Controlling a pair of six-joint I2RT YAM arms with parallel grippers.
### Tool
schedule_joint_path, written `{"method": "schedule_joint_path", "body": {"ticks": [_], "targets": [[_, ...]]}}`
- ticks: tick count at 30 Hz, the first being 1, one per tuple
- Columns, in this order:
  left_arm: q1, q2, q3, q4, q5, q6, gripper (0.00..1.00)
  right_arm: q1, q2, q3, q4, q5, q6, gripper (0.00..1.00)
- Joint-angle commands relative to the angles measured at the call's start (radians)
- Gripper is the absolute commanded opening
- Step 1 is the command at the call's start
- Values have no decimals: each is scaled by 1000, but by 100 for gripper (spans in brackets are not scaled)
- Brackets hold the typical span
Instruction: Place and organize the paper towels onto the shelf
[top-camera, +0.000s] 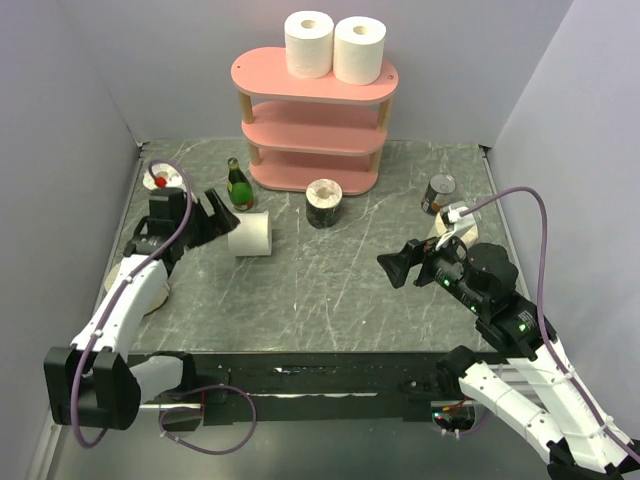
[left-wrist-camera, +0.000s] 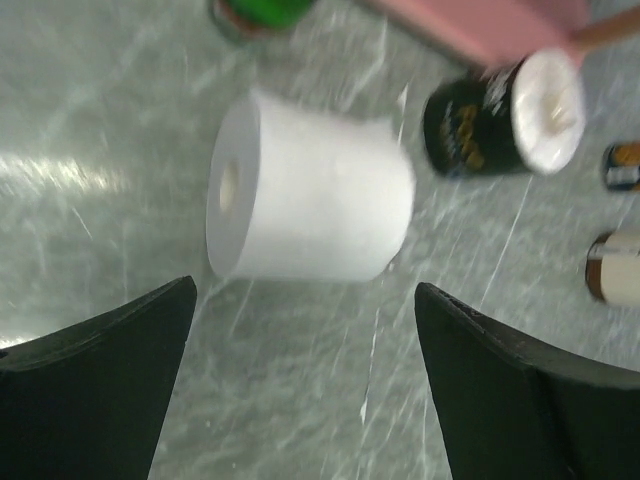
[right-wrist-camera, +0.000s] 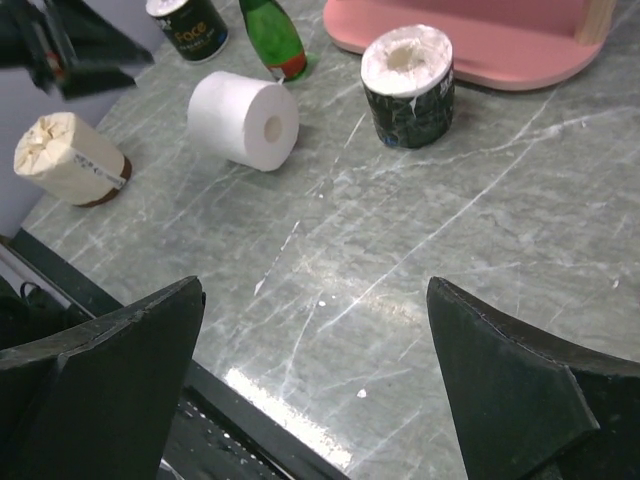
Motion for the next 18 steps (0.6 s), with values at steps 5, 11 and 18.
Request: {"method": "schedule_joint_path", "body": {"ticks": [5,11,18], "targets": [[54,71,-100,199,221,-88,96,5,-30,-5,61,-19,8,100],[55,137,-166,351,189,-148,96,4,-34,-22,89,-36,23,100],[54,164,-187,396,143,-137,98,5,-35,-20,84,-21,9,100]]}}
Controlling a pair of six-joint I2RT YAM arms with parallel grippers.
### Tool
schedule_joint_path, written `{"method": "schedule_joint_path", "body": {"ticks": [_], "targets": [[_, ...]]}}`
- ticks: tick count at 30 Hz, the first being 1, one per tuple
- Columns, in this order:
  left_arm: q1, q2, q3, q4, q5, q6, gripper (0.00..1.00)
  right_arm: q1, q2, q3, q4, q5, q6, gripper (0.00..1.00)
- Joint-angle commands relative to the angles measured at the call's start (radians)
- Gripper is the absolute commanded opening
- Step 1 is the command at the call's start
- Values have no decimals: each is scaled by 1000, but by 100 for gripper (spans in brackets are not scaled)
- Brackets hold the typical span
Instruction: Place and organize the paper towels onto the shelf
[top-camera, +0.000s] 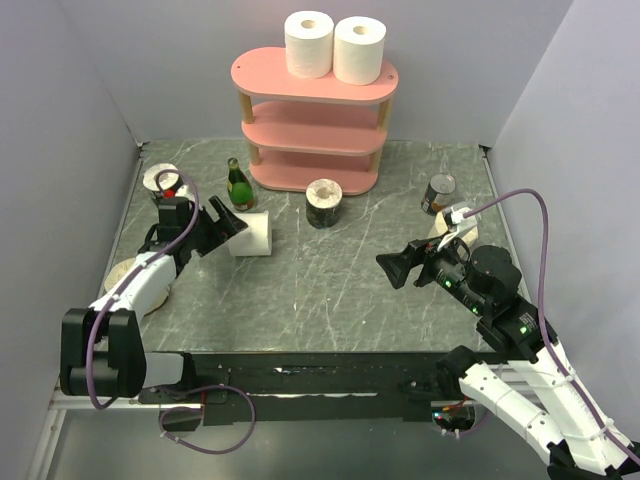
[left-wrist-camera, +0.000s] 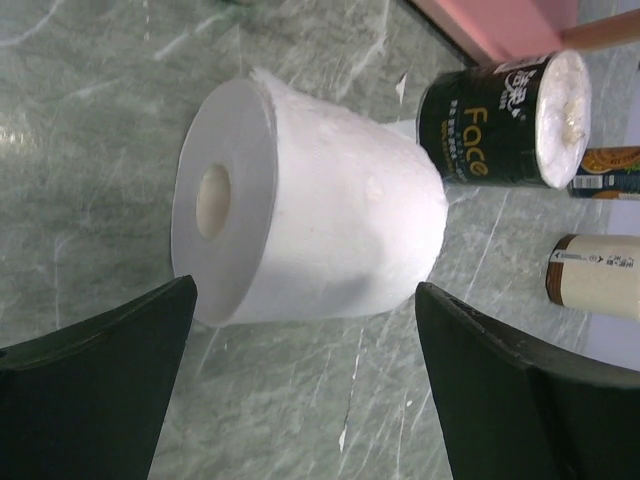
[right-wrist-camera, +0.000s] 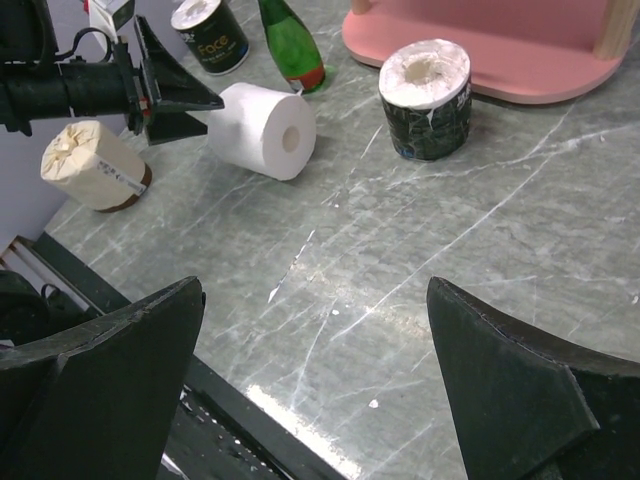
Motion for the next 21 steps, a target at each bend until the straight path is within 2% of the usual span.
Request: {"method": "schedule_joint_path", "body": {"ticks": [1,9,14,17,21], "targets": [[1,5,-15,126,-14,-12,98,5,-18,-5,56,4,-3,100],[-8,84,-24,261,55,-31,97,4,-7,-5,62,-8,-2,100],[-30,76,-70,353,73,-51,99,4,-7,7,56,-1,-8,100],[-42,67,-93,415,123,-70,90,4,-6,7,54,1,-12,100],[-117,3,-81,398,71,-45,89,5,4,14,49,2,-12,100]]}}
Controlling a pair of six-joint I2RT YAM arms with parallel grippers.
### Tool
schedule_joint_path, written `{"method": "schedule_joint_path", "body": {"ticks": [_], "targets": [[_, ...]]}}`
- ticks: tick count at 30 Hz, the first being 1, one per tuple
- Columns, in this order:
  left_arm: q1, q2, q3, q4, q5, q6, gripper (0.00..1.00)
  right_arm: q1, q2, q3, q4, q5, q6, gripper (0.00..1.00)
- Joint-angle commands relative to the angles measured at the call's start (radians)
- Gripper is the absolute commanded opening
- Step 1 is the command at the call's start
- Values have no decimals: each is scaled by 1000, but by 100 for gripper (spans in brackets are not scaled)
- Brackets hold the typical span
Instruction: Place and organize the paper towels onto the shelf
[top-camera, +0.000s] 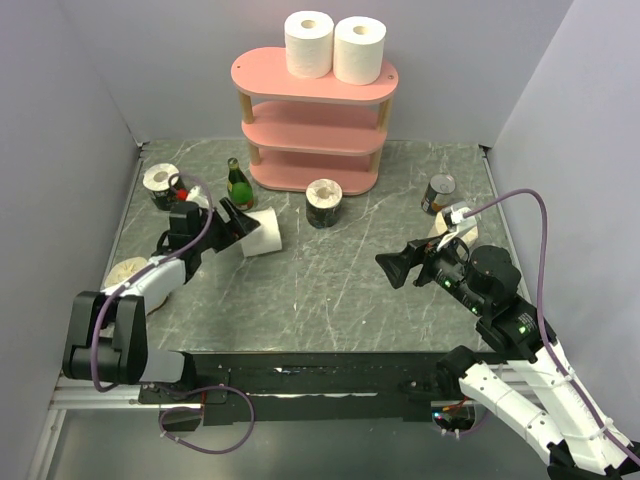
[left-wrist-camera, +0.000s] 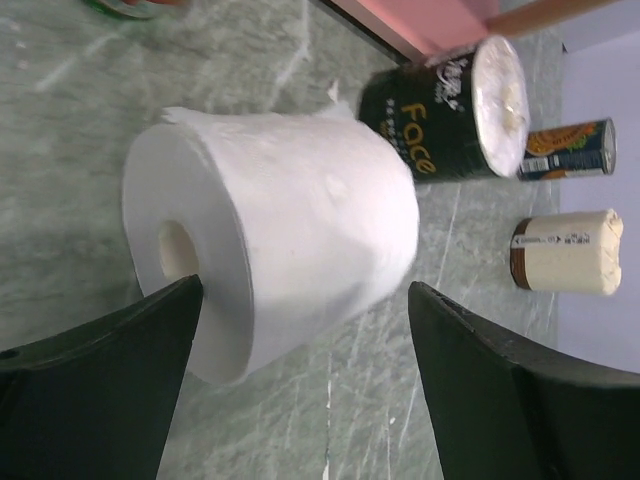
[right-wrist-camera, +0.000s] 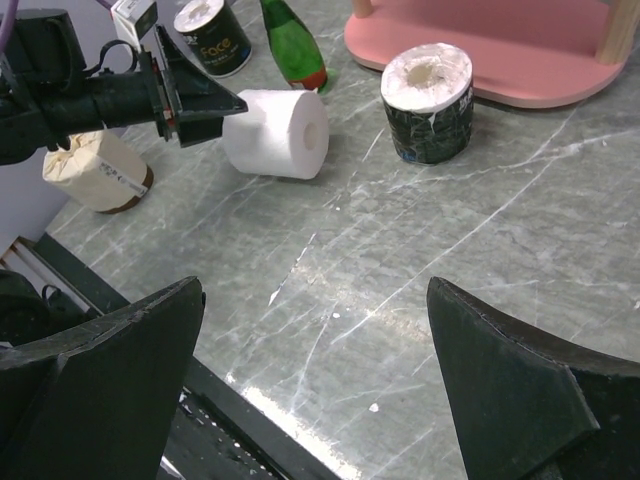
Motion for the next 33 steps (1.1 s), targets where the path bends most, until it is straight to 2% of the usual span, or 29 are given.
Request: {"method": "schedule_joint_path", "body": {"ticks": [1,6,10,13,17,20,22,24,27,33], "targets": [[-85,-82,18,79,-12,9,90,4,5,19,36,7,-10,99],[-191,-71,56,99,-69,46,92,5,14,21,45,2,-7,100],[-214,-56,87,80,-95,46,90,4,19,32,24,3,-16,100],[-228,-114,56,64,-167,40,89,5,11,41,11,13,-19,100],[-257,-259,-68,82,-325,40,87,4,-4,22,25,8,-15,100],[-292,-284,-117,64,-495,75,86,5,2,22,25,-1,-15,100],[-294,-275,-163,161,-440,156,80,4,3,22,27,-1,-15,99],[-318,-263,-181,201,-455,232,82,5,3,21,30,-3,-13,100],[-323,-255,-217,266,-498,270,86,5,3,24,30,-9,-10,99],[-321,-245,-271,359,-497,296,80,5,-1,22,33,-6,-9,99]]}}
